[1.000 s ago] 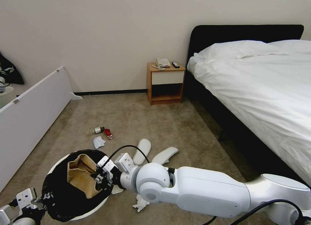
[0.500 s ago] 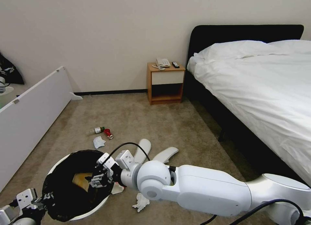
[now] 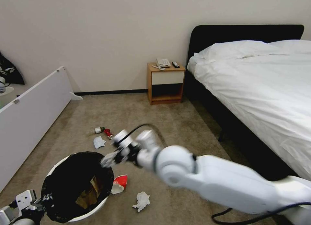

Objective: Pick up the trash bin and place the garbage on the floor into it.

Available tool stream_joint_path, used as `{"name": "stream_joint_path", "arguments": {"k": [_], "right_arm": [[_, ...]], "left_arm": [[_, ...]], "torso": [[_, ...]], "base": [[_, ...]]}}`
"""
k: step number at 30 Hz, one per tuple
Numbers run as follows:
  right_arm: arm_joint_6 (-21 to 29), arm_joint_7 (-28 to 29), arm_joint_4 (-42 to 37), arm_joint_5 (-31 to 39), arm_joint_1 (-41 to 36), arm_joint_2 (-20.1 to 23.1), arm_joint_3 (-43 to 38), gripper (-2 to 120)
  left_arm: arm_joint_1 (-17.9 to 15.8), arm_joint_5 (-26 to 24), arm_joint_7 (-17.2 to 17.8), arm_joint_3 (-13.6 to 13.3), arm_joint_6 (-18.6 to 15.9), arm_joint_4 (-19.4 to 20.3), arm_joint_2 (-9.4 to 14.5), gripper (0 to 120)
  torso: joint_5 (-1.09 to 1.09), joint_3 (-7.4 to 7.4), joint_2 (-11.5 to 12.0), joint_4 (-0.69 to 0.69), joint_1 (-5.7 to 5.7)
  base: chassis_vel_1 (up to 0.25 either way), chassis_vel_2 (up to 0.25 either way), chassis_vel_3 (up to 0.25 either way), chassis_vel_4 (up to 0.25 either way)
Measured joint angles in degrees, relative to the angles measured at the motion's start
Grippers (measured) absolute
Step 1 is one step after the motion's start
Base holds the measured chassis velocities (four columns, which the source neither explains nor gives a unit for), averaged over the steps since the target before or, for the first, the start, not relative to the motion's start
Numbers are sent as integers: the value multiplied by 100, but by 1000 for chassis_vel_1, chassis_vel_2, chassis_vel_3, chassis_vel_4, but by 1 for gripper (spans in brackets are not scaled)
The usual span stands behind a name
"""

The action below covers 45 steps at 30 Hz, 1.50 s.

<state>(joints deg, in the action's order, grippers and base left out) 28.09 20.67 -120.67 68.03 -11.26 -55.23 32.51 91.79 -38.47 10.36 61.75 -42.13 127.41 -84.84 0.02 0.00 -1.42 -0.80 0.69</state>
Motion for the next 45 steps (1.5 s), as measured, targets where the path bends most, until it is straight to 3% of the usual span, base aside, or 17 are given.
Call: {"name": "stream_joint_path", "arguments": {"k": [1,3,14,18,21,23,27,29,33,35,41,45], "right_arm": [[0,0,0,0,0,0,0,100],[-104,-35,-391,-60,-469,476,-904,100],[-395,-22,-707,-118,-1285,956,-2445,100],[-795,-36,-730,-315,-1985,1222,-3662,100],[-989,-46,-733,-386,-2253,1301,-4054,100],[-1461,-176,-746,-637,-3021,1393,-5178,100],[-1563,-185,-806,-815,-3667,1304,-5967,100],[-1718,-263,-917,-1172,-4440,1164,-6820,100],[-1788,-306,-997,-1409,-4807,1045,-7248,100],[-1932,-401,-1185,-1931,-5475,761,-7922,100],[-2137,-458,-1684,-2923,-6608,283,-8740,100],[-2209,-462,-1834,-3122,-6868,189,-8884,100]], "left_arm": [[0,0,0,0,0,0,0,2],[-9,-22,2,41,0,-58,71,2],[29,-39,3,135,0,-54,90,2],[41,-34,8,196,0,-37,85,2],[40,-33,9,206,0,-41,86,2],[20,-30,16,216,0,-44,66,2],[4,-26,23,209,0,-36,38,2],[-9,-4,31,197,0,-7,5,2],[-11,11,33,186,0,9,-16,2],[-12,47,31,152,0,19,-49,2],[-8,90,11,101,0,20,-64,2],[-15,93,10,84,0,19,-64,2]], "torso": [[0,0,0,0,0],[0,0,0,0,0],[-1,0,0,3,0],[-1,0,0,2,0],[-1,0,0,2,0],[-1,0,0,0,0],[1,0,0,0,0],[0,0,0,1,0],[0,0,0,1,0],[-1,0,0,0,0],[-2,0,0,1,0],[-2,-1,0,2,0]], "base": [[0,0,0,0],[0,0,0,0],[0,0,0,0],[0,0,0,0],[0,0,0,0],[0,0,0,0],[0,0,0,0],[0,0,0,0],[0,0,0,0],[0,0,0,0],[0,0,0,0],[0,0,0,0]]}}
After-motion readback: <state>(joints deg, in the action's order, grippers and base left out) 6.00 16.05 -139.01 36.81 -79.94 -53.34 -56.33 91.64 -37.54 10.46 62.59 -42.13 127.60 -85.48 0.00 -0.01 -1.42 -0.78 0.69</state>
